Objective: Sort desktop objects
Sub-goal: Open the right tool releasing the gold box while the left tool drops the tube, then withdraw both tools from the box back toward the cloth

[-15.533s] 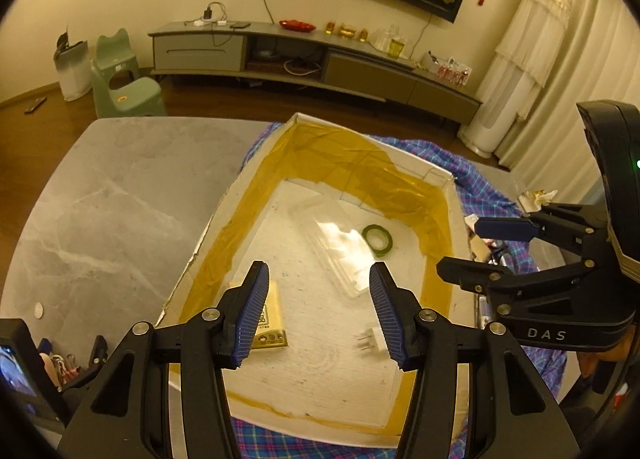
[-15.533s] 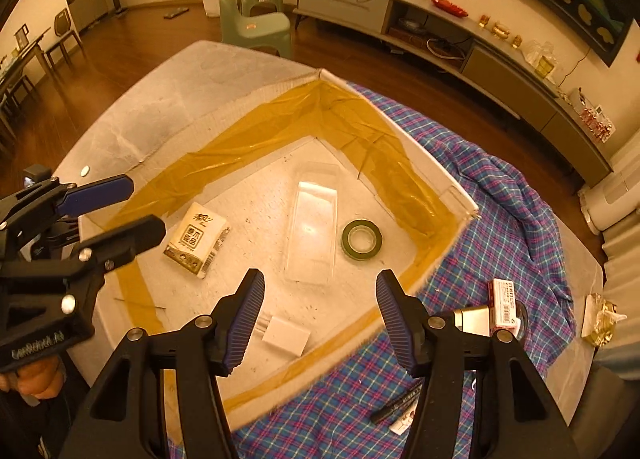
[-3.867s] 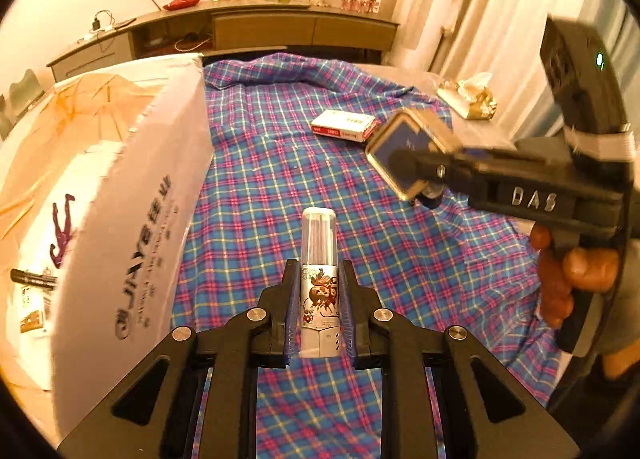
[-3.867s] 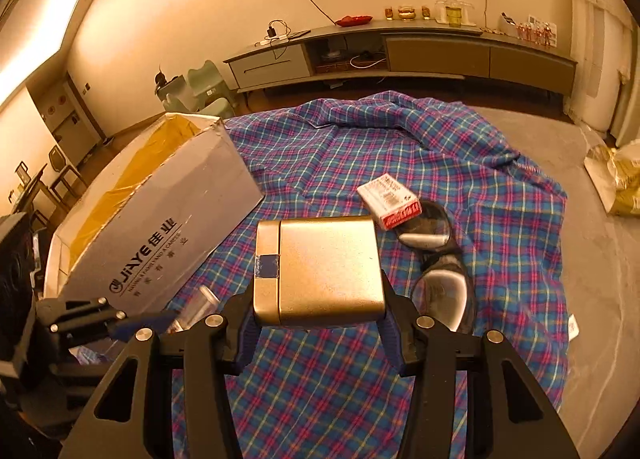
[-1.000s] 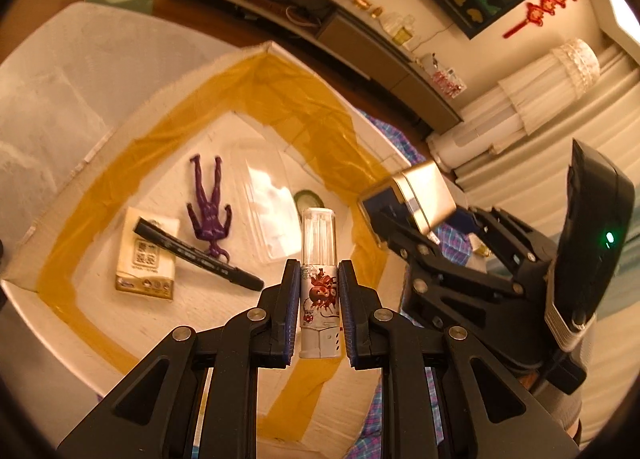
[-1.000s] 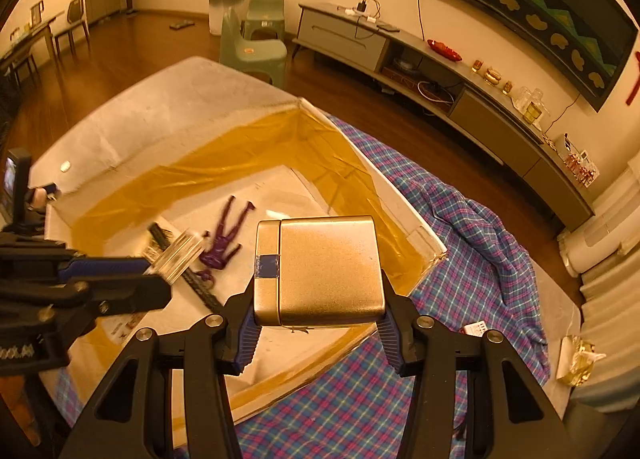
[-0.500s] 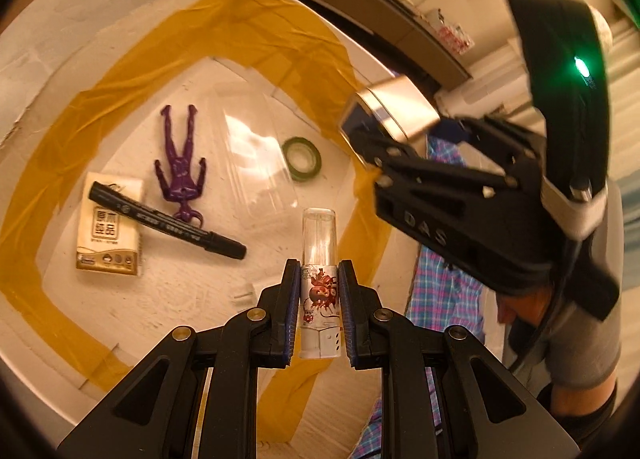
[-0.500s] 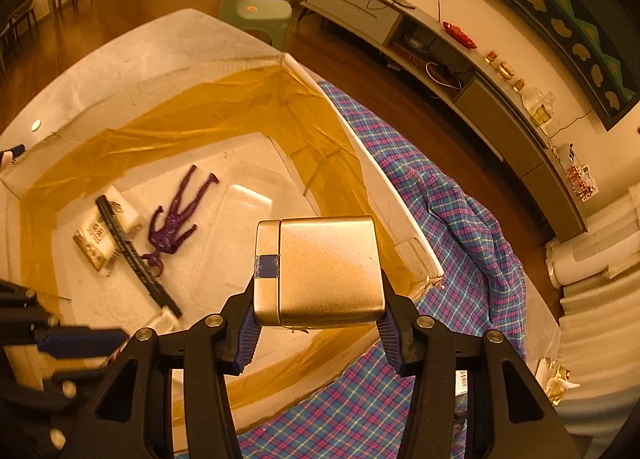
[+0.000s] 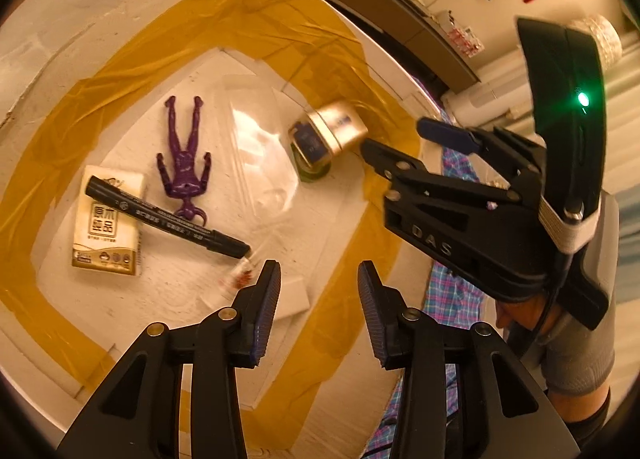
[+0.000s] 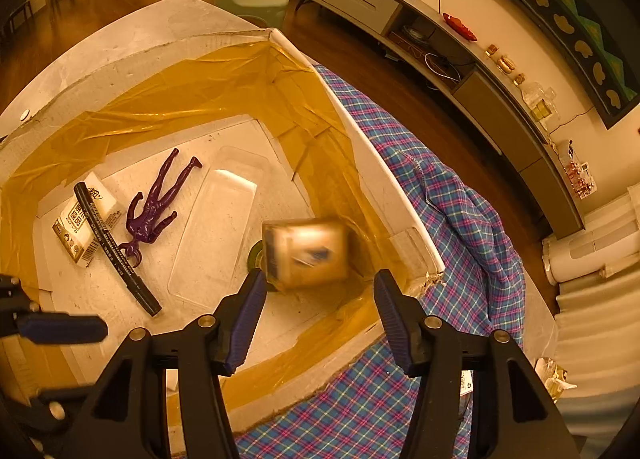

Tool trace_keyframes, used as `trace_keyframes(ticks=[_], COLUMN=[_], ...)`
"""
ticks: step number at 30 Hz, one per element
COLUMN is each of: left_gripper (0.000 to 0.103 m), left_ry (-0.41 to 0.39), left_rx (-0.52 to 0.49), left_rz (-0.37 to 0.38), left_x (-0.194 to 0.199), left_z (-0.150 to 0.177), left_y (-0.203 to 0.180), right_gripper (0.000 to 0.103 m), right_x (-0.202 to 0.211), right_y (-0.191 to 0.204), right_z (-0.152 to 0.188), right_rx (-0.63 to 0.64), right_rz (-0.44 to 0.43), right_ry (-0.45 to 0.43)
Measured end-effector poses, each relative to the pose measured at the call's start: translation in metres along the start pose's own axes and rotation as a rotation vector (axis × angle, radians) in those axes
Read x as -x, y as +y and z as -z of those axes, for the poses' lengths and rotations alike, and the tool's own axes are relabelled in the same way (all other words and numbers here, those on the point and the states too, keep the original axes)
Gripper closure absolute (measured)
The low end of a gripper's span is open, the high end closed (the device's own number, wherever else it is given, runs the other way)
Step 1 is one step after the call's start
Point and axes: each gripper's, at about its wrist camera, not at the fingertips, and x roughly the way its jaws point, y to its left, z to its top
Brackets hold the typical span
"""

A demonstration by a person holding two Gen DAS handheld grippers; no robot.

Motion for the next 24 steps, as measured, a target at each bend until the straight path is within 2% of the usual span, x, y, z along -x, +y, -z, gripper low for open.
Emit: trace_keyframes(ticks=[6, 11, 24], left_gripper=[0.061, 0.061, 0.061], left_ry=[-0.062, -0.095, -0.158], left_rx=[-0.004, -0.020, -0.053], left_rz=[-0.059, -0.061, -0.072], left_x=[0.015, 0.027, 0.050], left_z=[-0.001, 0.000, 0.011], left_y=[0.004, 0.006, 0.007], right_gripper=[0.045, 0.044, 0.044], right_x=[0.012, 0.020, 0.045], right_y=[0.000, 0.005, 0.030], right_z=[0.000, 0.002, 0.007], right_rx=[-0.005, -0.014, 0.026], right_rz=[-0.023, -0.060, -0.045], right_ry=[-0.009, -0.005, 0.021])
